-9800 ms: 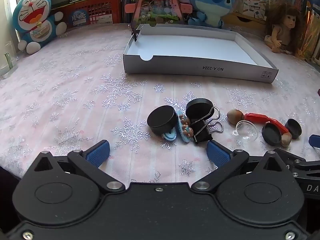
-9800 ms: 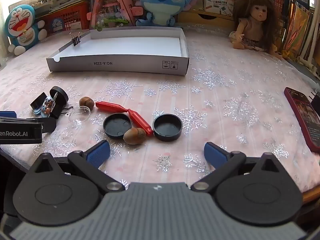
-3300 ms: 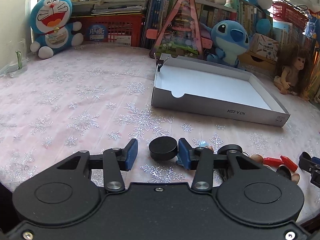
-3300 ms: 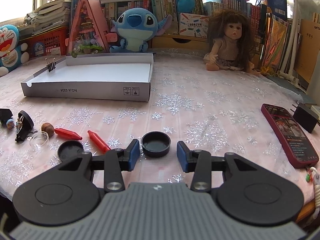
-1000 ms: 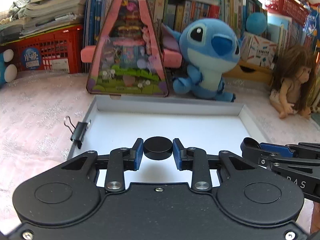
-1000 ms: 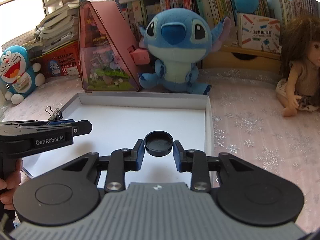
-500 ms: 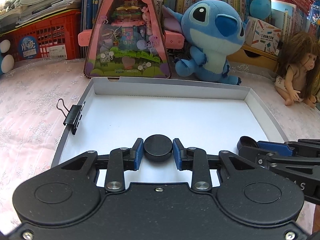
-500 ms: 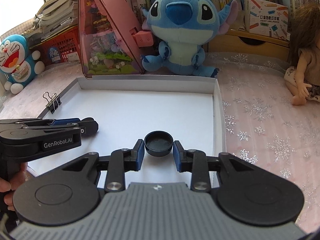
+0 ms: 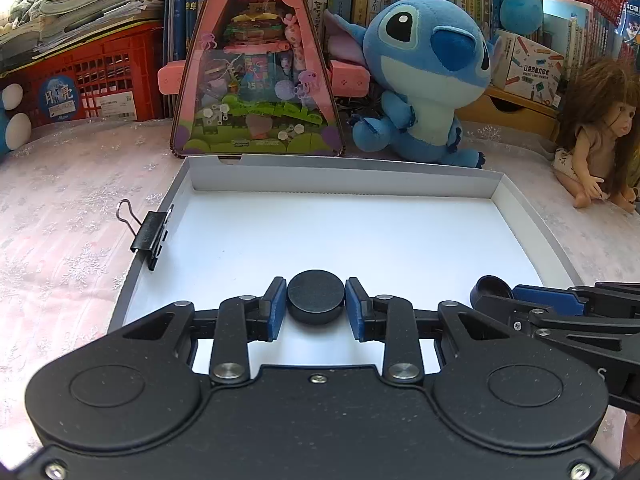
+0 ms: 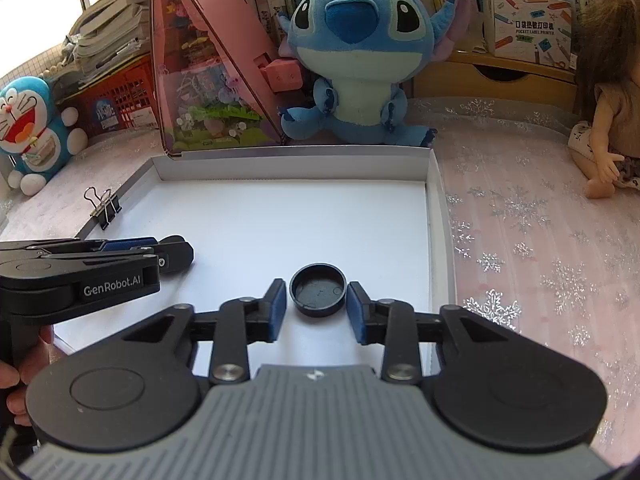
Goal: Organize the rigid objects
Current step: 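Carry both black lids over the white tray with both tools, then open the left tool to drop its lid while the right tool releases its lid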
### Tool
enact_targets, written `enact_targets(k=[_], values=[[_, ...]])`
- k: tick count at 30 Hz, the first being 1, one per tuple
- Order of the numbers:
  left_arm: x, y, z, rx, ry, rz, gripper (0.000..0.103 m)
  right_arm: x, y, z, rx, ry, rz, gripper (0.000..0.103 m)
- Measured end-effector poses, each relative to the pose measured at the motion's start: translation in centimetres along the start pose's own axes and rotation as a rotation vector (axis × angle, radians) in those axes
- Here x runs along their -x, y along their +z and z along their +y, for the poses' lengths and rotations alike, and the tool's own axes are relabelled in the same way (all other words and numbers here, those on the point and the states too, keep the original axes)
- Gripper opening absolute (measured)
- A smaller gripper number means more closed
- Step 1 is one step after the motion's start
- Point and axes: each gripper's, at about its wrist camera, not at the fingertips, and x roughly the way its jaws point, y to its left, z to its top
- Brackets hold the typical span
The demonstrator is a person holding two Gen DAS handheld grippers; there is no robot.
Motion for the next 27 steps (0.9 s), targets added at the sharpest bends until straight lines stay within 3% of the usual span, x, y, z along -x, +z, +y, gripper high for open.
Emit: enact_targets(k=[6, 13, 18, 27], values=[[2.0, 0.0, 0.4, -0.013, 0.008, -0.034, 0.047, 1.7, -0.1, -0.2, 0.002, -0.002, -0.047, 0.066], [6.3, -1.3, 0.6, -0.026, -0.021, -0.104, 0.076, 5.1, -1.4, 0.4, 0.058, -0.035, -0.130, 0.077], [9.2, -3.2, 0.7, -0.030, -0.074, -0.144, 0.084, 7.5, -2.9, 0.8, 0.086, -0.030, -0.184, 0.083], [13.0, -6.7, 0.7, -0.059, -0.110, -0.172, 0.086, 10.1, -5.7, 1.3, 0.114, -0.028, -0.223, 0.085]])
